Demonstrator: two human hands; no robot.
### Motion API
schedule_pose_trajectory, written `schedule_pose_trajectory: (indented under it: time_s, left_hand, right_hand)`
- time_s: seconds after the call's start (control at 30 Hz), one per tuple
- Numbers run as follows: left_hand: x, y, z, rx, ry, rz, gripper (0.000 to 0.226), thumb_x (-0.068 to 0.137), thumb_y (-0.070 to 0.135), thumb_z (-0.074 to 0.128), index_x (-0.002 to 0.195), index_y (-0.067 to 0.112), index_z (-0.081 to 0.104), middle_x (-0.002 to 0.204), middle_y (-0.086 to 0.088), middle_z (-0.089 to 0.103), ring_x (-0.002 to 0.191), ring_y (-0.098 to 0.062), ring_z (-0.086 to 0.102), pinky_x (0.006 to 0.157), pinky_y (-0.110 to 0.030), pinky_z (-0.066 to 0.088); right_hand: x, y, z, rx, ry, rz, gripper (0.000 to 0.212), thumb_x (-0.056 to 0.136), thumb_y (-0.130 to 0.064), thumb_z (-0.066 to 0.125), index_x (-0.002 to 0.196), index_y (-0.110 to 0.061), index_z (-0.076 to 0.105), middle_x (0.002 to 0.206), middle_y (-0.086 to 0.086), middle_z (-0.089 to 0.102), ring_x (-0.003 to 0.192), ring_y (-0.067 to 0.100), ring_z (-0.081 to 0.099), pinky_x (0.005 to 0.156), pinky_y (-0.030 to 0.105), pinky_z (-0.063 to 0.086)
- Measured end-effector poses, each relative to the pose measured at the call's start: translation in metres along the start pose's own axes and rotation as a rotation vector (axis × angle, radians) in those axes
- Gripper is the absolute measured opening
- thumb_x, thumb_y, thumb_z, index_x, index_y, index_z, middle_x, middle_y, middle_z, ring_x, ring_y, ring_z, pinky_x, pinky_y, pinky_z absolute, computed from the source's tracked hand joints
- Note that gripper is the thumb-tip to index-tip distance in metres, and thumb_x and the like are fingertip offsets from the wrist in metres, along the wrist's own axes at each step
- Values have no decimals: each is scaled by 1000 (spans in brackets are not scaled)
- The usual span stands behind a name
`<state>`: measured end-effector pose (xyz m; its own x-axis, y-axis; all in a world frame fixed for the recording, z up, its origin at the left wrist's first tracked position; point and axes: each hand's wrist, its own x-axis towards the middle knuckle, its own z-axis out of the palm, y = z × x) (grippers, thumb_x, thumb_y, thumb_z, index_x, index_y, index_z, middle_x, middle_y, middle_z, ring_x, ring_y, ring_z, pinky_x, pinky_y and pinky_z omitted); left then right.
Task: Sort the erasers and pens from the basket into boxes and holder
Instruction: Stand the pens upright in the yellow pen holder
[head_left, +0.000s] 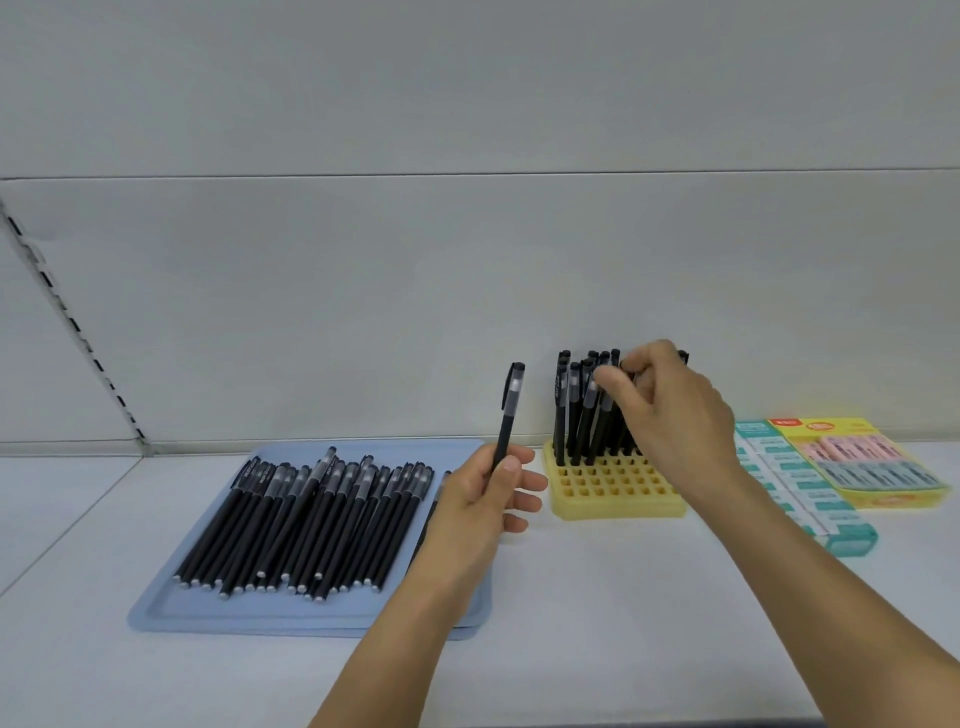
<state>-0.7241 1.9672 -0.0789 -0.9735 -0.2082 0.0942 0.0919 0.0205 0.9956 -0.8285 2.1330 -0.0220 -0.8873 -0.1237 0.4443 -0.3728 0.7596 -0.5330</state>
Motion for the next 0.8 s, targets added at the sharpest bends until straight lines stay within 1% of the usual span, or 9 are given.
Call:
schedule_pose_trajectory:
  time_s: [0.1,0.17,0.23,0.3,0.37,0.47,0.6,0.73,0.8]
  left_hand:
    - [6,5,9,121,-49,73,20,103,25,43,105,24,62,92,0,72,81,-14,65,72,-28,51]
    - [8,11,20,213,-109,114,19,103,25,43,107,26,61,91,3,71,82,-15,66,73,-29,52]
    - [10,16,28,307,-138,172,21,102,26,43,117,27,59,100,8,68,91,-8,62,79,-23,47]
    - [19,16,30,635,25,349,32,102,29,45,133,28,50,123,12,58,113,-4,49,92,-21,39]
    - [33,18,29,950,190,573,45,99,21,51,142,22,42,142,7,46,130,-13,38,105,-32,34]
    - [59,21,33,1237,92,760,72,87,1,56,151,21,28,158,4,29,146,-18,23,117,-46,22]
    - [77,22,31,1475,-70,733,73,94,6,45,155,25,11,163,8,7,150,-15,-1,118,-47,-7]
    - [78,16,23,1451,-37,720,69,91,9,55,151,26,26,161,7,17,149,-16,11,117,-49,1]
    - [77,14,23,1427,-48,698,67,92,9,55,151,25,27,162,8,16,149,-14,10,117,-48,1]
  right_hand:
    - [-13,-28,-16,483,-125,-77,23,92,-47,55,94,-26,62,78,-3,67,66,7,57,63,27,43]
    - [-17,-36,-19,568,-206,-144,12,94,-30,59,89,-21,66,72,-7,67,58,2,54,59,20,40]
    - [-14,-32,-23,541,-144,-155,13,95,-20,58,84,-17,64,63,-15,63,55,1,54,57,15,40]
    - [-7,-18,-30,448,-15,-129,13,95,-22,57,85,-17,64,66,-14,64,61,2,58,60,20,45]
    - [2,-1,-33,236,47,-104,15,96,-30,55,91,-20,64,75,-12,64,73,12,60,69,34,49]
    - [9,14,-26,-31,27,-89,20,98,-38,49,100,-22,61,80,-9,60,80,19,56,67,34,44]
    - [12,20,-14,-108,-5,-91,24,99,-42,46,104,-23,60,84,-5,61,83,23,58,67,34,43]
    - [15,23,-7,-127,-38,-105,23,99,-41,45,102,-24,59,84,-5,61,81,21,55,63,32,37]
    - [17,23,-4,-150,-69,-100,24,99,-42,44,102,-24,60,89,-4,63,84,20,56,64,32,38]
